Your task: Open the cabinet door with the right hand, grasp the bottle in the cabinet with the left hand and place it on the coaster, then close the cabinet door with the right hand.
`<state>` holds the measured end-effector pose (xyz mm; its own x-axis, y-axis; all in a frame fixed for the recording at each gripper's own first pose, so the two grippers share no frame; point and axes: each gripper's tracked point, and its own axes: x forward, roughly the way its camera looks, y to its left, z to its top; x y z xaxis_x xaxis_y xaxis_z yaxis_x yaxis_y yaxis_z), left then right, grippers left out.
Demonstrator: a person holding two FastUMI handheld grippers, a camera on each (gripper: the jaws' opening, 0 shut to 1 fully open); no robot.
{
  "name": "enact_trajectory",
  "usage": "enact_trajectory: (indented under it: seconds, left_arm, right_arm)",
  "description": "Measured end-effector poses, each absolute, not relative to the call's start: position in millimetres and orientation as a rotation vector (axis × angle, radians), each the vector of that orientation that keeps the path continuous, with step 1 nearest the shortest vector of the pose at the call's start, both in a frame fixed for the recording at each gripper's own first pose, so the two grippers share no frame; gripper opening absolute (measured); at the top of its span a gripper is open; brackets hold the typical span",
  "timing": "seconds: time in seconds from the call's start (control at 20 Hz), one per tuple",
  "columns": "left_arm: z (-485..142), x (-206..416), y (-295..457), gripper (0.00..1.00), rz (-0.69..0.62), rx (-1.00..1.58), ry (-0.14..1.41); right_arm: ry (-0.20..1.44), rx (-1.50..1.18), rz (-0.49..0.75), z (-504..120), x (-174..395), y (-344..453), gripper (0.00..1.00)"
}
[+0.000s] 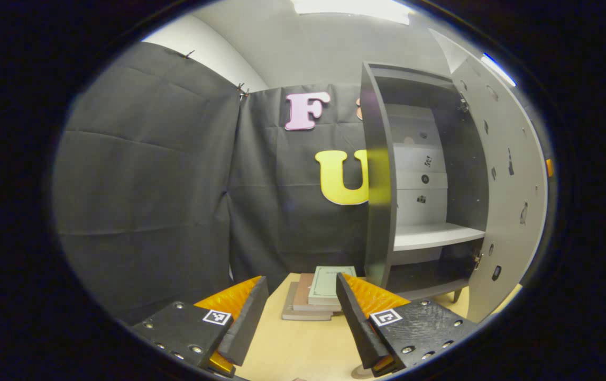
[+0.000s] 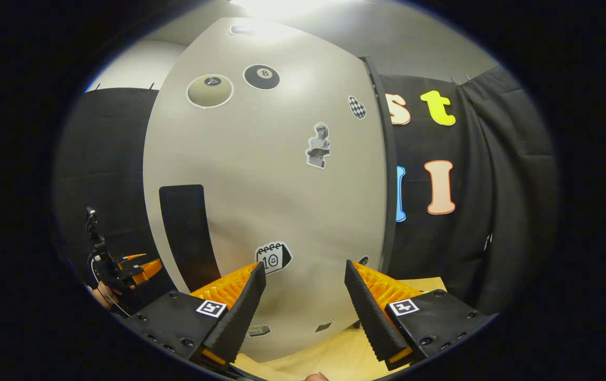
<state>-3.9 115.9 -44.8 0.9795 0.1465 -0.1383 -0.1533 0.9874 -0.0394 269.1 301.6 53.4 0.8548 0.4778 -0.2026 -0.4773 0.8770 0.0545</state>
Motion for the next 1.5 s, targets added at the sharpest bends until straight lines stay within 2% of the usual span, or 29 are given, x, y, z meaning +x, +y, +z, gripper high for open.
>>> enact_trajectory:
  seconds: [0.25, 0.3, 0.35, 0.45, 0.5, 0.75, 0.8, 0.85, 0.9, 1.0, 1.05, 1.1, 1.2, 1.25, 1.35, 1.4, 1.45, 1.5]
  left_arm:
    - [-56, -20, 156, 0.77, 0.196, -0.042, 0.149]
    - [-57, -22, 163, 0.80, 0.204, -0.043, 0.152]
    - [-61, -23, 170, 0.77, 0.212, -0.045, 0.155]
    - [-65, -29, 185, 0.80, 0.230, -0.048, 0.162]
    - [-67, -31, 192, 0.80, 0.239, -0.050, 0.165]
    - [-77, -43, 222, 0.77, 0.280, -0.054, 0.175]
    - [-79, -44, 227, 0.77, 0.287, -0.056, 0.176]
    - [-81, -45, 232, 0.80, 0.293, -0.059, 0.179]
    - [-83, -47, 236, 0.77, 0.296, -0.063, 0.181]
    - [-86, -47, 243, 0.77, 0.301, -0.070, 0.182]
    - [-88, -48, 246, 0.77, 0.302, -0.073, 0.182]
    - [-88, -48, 248, 0.77, 0.301, -0.075, 0.182]
    - [-88, -48, 251, 0.77, 0.296, -0.076, 0.180]
    - [-90, -47, 252, 0.77, 0.293, -0.074, 0.181]
    - [-93, -45, 250, 0.77, 0.283, -0.074, 0.187]
    - [-94, -42, 247, 0.77, 0.271, -0.079, 0.190]
    - [-94, -38, 243, 0.77, 0.258, -0.083, 0.190]
    - [-91, -34, 238, 0.77, 0.245, -0.084, 0.185]
  right_arm:
    - [0.185, 0.039, 0.497, 58, 279, 317, 0.97]
    - [0.176, 0.040, 0.490, 59, 282, 319, 0.98]
    - [0.167, 0.044, 0.476, 59, 287, 320, 0.97]
    - [0.148, 0.051, 0.438, 59, 302, 325, 0.92]
    - [0.138, 0.055, 0.423, 62, 307, 327, 0.97]
    - [0.140, 0.021, 0.375, 54, 327, 352, 0.98]
    - [0.118, 0.017, 0.359, 56, 331, 355, 0.93]
    - [0.115, 0.007, 0.348, 57, 337, 356, 0.95]
    - [0.117, 0.001, 0.339, 56, 341, 358, 0.96]
    - [0.117, -0.003, 0.322, 56, 344, 363, 0.92]
    - [0.117, -0.001, 0.314, 56, 345, 365, 0.96]
    - [0.117, 0.001, 0.306, 55, 348, 367, 0.92]
    - [0.115, 0.009, 0.290, 54, 355, 370, 0.92]
    - [0.115, 0.012, 0.282, 54, 359, 371, 0.96]
    - [0.115, 0.017, 0.271, 54, 357, 371, 0.96]
    - [0.119, 0.021, 0.268, 54, 357, 371, 0.92]
    - [0.125, 0.025, 0.269, 53, 356, 372, 0.96]
    - [0.132, 0.028, 0.270, 52, 355, 372, 0.92]
